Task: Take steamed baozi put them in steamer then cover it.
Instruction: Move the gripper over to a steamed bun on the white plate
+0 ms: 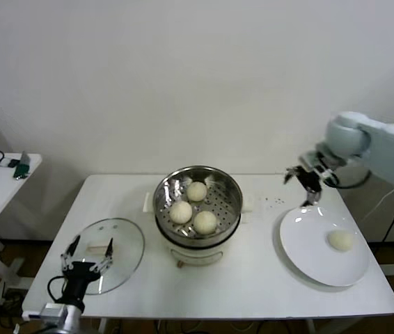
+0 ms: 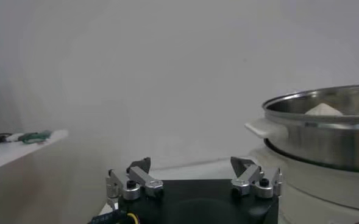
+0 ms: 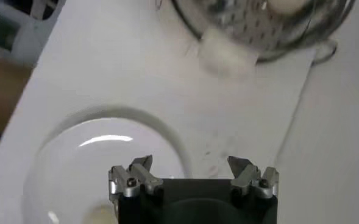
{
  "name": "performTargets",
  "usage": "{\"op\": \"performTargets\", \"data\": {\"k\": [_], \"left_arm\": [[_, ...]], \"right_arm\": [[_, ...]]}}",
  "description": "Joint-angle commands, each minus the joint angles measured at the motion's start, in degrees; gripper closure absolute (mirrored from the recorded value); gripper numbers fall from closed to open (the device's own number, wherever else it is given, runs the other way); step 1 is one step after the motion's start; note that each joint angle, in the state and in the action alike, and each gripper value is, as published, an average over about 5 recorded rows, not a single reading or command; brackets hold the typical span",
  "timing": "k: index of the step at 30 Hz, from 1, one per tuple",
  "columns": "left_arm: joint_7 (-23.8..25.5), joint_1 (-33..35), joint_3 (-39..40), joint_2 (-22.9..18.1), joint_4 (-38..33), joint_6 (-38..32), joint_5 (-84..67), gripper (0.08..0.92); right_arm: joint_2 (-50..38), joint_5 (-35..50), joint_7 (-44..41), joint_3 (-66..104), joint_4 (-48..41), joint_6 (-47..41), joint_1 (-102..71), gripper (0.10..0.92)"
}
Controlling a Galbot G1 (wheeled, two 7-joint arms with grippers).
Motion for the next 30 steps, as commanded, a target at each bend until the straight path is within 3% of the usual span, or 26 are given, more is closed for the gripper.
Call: {"op": "performTargets", "data": {"k": [1, 9, 21, 30], "left_arm": [[0.2, 0.5, 0.6, -0.5, -1.6, 0.5, 0.9, 0.177], [0.0, 1.3, 0.8, -1.5, -3.0, 1.3, 2.3, 0.177], [-0.3, 1.7, 0.5, -2.0, -2.5, 1.5, 3.5, 0.177], [-0.4, 1.3, 0.8, -2.0, -2.1, 1.8, 4.2, 0.177]], "right_arm": [[-13.5, 0.2, 0.8, 12.4, -5.6, -3.1, -19.7, 0.203], [-8.5, -9.6, 0.2, 30.5, -17.9, 3.6, -37.1, 0.203], [1.9, -18.4, -0.9, 36.8, -31.8, 9.6, -38.3, 0.203], [8.2, -19.7, -1.4, 37.6, -36.5, 10.3, -37.4, 0.203]]}}
